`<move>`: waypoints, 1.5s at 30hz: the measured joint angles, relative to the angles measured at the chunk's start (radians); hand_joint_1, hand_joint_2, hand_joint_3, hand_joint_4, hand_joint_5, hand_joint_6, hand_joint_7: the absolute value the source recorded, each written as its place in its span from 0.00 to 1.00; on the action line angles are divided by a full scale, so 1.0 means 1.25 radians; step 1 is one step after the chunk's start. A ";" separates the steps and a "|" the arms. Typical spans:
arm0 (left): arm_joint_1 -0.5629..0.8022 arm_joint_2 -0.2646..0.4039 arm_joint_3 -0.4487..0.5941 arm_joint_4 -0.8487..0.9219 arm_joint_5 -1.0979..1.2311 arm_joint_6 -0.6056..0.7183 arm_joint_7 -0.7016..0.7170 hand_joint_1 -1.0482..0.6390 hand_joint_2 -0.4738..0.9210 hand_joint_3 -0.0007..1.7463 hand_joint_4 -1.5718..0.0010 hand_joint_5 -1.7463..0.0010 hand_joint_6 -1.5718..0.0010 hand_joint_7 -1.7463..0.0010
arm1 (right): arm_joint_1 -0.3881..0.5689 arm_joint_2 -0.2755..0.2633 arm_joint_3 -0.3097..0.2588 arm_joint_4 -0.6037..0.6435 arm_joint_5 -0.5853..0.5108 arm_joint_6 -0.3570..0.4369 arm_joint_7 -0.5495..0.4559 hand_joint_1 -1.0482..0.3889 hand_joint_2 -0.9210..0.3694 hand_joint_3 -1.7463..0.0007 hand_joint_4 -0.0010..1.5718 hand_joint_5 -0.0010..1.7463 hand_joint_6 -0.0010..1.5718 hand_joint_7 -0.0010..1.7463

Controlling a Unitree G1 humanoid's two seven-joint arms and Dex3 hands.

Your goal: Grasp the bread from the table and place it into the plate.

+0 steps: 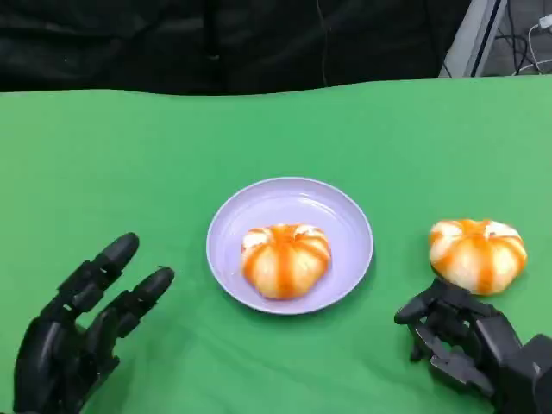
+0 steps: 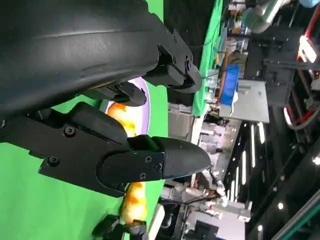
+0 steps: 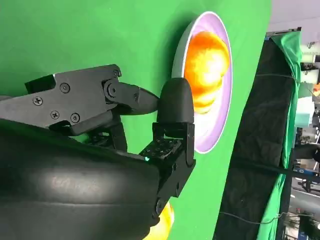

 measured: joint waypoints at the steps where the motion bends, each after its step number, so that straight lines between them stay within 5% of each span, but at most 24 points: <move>1: -0.001 0.000 0.006 0.002 0.000 0.003 0.000 0.34 1.00 0.19 0.60 0.99 0.69 0.99 | 0.000 0.000 0.000 0.000 0.001 0.000 0.002 0.55 0.00 0.72 0.38 1.00 0.42 0.71; 5: -0.010 0.000 0.032 0.028 0.002 0.012 0.019 0.62 1.00 0.20 0.59 0.99 0.67 0.99 | 0.000 -0.001 -0.004 0.001 0.006 0.000 0.007 0.55 0.00 0.72 0.38 1.00 0.42 0.71; 8: -0.016 -0.001 0.043 0.038 0.008 0.012 0.033 0.64 1.00 0.21 0.59 0.99 0.67 0.99 | 0.000 -0.002 -0.005 0.001 0.007 0.000 0.007 0.55 0.00 0.72 0.38 1.00 0.42 0.71; 11: -0.023 -0.005 0.047 0.042 0.022 0.009 0.047 0.71 0.99 0.34 0.54 0.99 0.62 0.99 | 0.000 -0.002 -0.005 0.001 0.007 0.000 0.008 0.55 0.00 0.72 0.38 1.00 0.42 0.71; 19: -0.037 -0.011 0.061 0.065 0.090 -0.003 0.159 0.73 0.97 0.39 0.52 0.99 0.60 0.99 | 0.000 -0.003 -0.006 0.001 0.008 0.000 0.011 0.56 0.00 0.72 0.38 1.00 0.42 0.71; 32: -0.038 -0.014 0.067 0.065 0.096 -0.003 0.173 0.73 0.95 0.42 0.51 1.00 0.60 1.00 | 0.000 -0.003 -0.009 0.001 0.009 0.000 0.018 0.56 0.00 0.71 0.38 1.00 0.42 0.71; 36: -0.042 -0.019 0.070 0.067 0.107 -0.003 0.213 0.72 0.91 0.45 0.40 0.98 0.50 0.98 | 0.000 -0.003 -0.009 0.001 0.009 0.000 0.018 0.55 0.00 0.72 0.38 1.00 0.42 0.71; 45: -0.048 -0.024 0.070 0.068 0.122 -0.001 0.244 0.71 0.94 0.41 0.37 0.99 0.48 0.99 | -0.001 -0.004 -0.009 0.002 0.009 0.000 0.018 0.55 0.00 0.72 0.38 1.00 0.43 0.71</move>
